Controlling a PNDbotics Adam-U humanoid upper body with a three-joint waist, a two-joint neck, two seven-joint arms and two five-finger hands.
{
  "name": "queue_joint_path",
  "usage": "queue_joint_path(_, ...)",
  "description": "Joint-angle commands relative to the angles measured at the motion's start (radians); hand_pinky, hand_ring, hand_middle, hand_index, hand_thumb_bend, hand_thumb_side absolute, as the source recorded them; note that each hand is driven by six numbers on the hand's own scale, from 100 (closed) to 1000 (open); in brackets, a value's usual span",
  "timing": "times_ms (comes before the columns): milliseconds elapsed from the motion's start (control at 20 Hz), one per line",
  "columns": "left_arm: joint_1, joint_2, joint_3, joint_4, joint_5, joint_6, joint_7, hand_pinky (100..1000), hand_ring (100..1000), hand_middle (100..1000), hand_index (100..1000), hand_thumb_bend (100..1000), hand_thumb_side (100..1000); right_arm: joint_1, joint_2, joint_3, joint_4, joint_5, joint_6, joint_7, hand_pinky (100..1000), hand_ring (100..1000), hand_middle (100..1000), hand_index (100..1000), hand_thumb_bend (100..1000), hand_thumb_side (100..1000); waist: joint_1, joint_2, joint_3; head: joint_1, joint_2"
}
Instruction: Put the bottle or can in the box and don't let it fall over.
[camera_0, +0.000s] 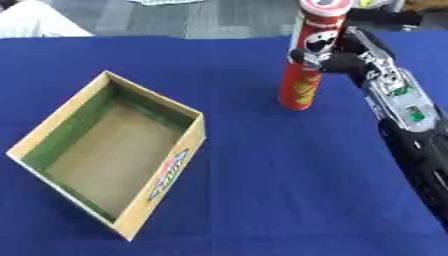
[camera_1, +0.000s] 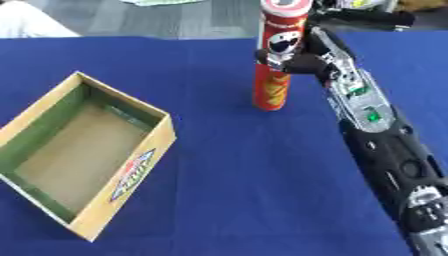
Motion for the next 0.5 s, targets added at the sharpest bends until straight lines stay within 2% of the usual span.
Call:
queue_joint_path(50,-0.011,0.013,0.009,-0.012,-0.002,-0.002,-0.002,737,946,893,854,495,915,-0.02,-0.012,-0.002,-0.004,-0.002,0.005,-0.01,924,1000,1000,752,583,129,0.001,-0.012,0.002,0.001,-0.012)
queue_joint_path(350,-0.013,0.012,0.008,-0.011,-0.002,-0.002,-0.002,737,946,893,854,493,916,-0.025,-0.007,0.0,-0.001,-0.014,0.013,-0.024,923,1000,1000,676,601,115,0.001,-0.012,0.002,0.001,-0.012)
queue_joint_path(500,-0.013,0.013,0.008,-0.012,-0.002,-0.001,-0.001,737,946,893,853,491,916,-0.028,-0.005,0.0,0.002,-0.023,0.019,-0.036,920,1000,1000,641,572,132,0.001,-0.011,0.003,0.002,-0.011)
